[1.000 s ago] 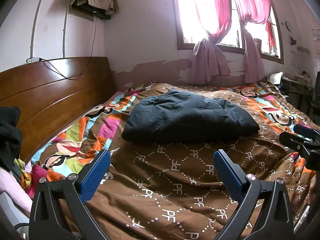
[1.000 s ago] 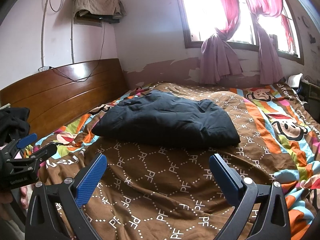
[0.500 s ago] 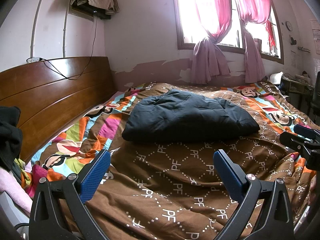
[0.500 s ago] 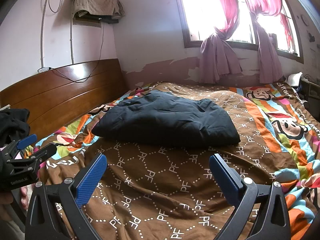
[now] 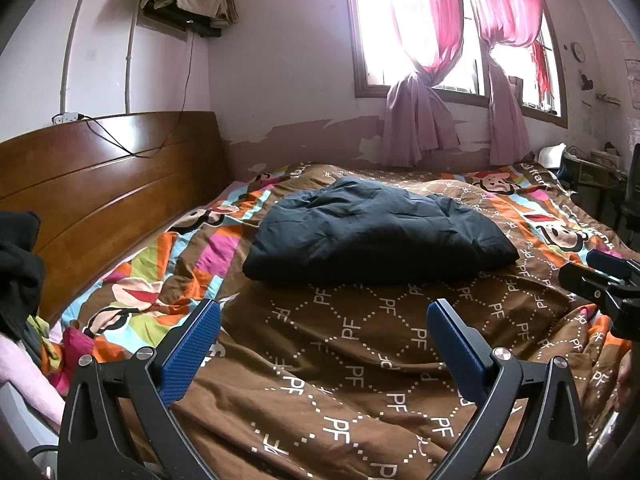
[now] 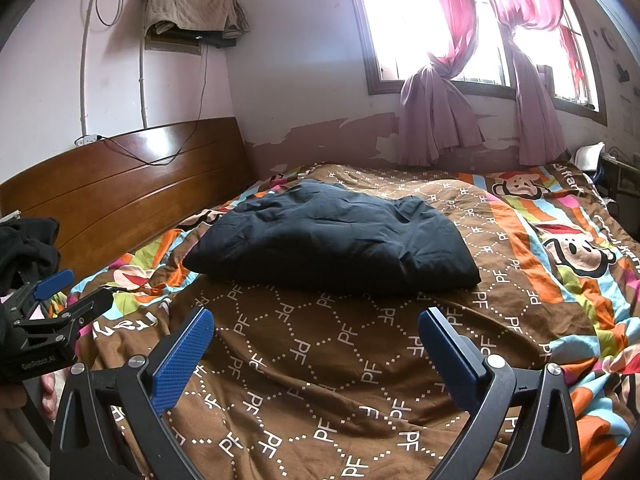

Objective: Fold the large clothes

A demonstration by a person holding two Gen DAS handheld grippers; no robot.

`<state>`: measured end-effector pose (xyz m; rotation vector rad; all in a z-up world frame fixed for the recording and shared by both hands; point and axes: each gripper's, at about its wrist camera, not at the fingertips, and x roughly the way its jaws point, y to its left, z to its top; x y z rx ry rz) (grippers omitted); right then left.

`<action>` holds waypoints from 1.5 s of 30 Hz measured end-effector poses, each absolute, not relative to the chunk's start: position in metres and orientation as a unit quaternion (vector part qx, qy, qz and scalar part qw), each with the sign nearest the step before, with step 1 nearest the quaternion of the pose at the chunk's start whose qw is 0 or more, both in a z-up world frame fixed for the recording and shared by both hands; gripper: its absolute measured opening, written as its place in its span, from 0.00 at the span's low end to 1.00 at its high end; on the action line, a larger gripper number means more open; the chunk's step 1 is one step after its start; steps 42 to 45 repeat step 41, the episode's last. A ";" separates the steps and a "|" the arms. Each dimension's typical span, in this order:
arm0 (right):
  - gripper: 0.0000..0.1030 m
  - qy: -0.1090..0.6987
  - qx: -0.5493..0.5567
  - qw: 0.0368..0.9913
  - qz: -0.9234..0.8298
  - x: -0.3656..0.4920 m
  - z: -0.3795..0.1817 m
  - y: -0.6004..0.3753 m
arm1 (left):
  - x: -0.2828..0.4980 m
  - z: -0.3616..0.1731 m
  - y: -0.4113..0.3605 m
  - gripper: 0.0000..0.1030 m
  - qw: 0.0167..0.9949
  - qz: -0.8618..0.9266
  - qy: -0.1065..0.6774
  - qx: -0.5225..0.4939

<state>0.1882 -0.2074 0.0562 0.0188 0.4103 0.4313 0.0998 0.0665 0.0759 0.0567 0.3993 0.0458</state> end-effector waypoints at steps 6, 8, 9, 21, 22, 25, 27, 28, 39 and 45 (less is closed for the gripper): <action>1.00 0.202 0.010 0.956 0.213 0.189 0.056 -0.208 | 0.100 0.075 0.066 0.98 0.979 0.023 0.199 0.029; 1.00 0.202 0.009 0.956 0.213 0.189 0.056 -0.208 | 0.100 0.075 0.066 0.98 0.979 0.023 0.198 0.028; 1.00 0.202 0.009 0.956 0.213 0.189 0.056 -0.208 | 0.100 0.076 0.067 0.98 0.979 0.022 0.199 0.028; 1.00 0.203 0.010 0.956 0.212 0.189 0.056 -0.208 | 0.097 0.070 0.066 0.98 0.976 0.051 0.211 0.015; 1.00 0.203 0.010 0.956 0.212 0.189 0.056 -0.208 | 0.097 0.069 0.064 0.98 0.976 0.051 0.213 0.016; 1.00 0.203 0.009 0.956 0.212 0.189 0.056 -0.208 | 0.097 0.067 0.062 0.98 0.975 0.055 0.216 0.020; 1.00 0.202 0.010 0.956 0.212 0.189 0.057 -0.207 | 0.097 0.066 0.061 0.98 0.975 0.057 0.215 0.024; 1.00 0.202 0.011 0.956 0.212 0.189 0.057 -0.207 | 0.097 0.067 0.061 0.98 0.975 0.057 0.215 0.024; 1.00 0.203 0.011 0.956 0.211 0.190 0.057 -0.207 | 0.097 0.067 0.062 0.98 0.975 0.061 0.214 0.024; 1.00 0.203 0.011 0.956 0.211 0.190 0.057 -0.206 | 0.098 0.067 0.062 0.98 0.974 0.061 0.215 0.024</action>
